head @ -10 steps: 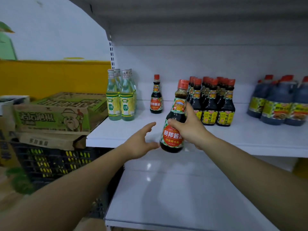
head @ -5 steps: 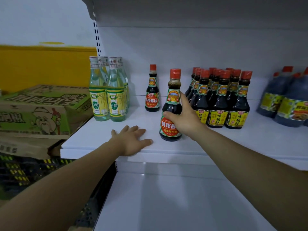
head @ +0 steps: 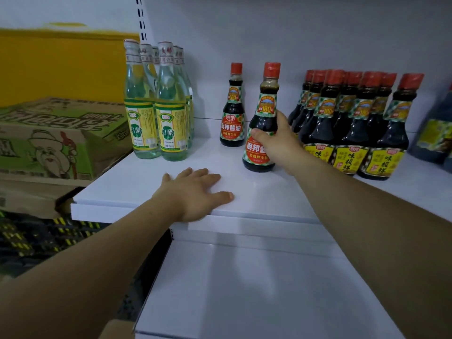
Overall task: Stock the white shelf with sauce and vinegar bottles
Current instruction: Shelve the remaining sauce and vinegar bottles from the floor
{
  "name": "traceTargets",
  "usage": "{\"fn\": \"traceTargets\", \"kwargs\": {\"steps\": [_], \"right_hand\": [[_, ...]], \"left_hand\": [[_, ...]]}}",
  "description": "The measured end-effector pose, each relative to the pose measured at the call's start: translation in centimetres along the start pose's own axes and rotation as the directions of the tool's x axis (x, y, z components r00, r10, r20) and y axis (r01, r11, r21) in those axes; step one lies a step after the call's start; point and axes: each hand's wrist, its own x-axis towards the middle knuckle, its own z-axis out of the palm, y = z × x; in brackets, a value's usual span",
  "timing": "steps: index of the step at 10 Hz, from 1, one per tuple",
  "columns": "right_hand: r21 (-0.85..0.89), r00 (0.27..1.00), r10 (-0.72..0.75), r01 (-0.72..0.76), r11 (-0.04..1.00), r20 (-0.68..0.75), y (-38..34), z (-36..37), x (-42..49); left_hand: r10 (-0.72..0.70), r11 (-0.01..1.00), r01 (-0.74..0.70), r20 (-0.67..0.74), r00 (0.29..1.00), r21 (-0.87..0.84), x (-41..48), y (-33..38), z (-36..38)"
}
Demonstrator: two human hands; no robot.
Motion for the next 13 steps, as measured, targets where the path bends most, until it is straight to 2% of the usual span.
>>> {"fn": "traceTargets", "kwargs": {"steps": [5,9,11,13], "right_hand": [[0.038,0.998,-0.048,0.046,0.998,0.039,0.1,7.0,3.3],[0.020,1.000,-0.013,0.013,1.000,0.017,1.0,7.3,6.8],[0.053,0.999,-0.042,0.042,0.998,0.000,1.3,7.7,7.1],[0.011,0.998,-0.054,0.055,0.998,-0.020,1.7,7.9,7.2]], "left_hand": [[-0.005,1.000,0.005,-0.001,1.000,-0.014,-0.4,0.3,0.1],[-0.001,1.000,0.001,0.001,1.000,-0.016,-0.2,0.1,0.1],[-0.001,1.000,0.001,-0.009,1.000,-0.020,-0.2,0.0,0.2],[-0.003,0.999,0.003,-0.011,1.000,-0.037,-0.4,0.2,0.1]]}}
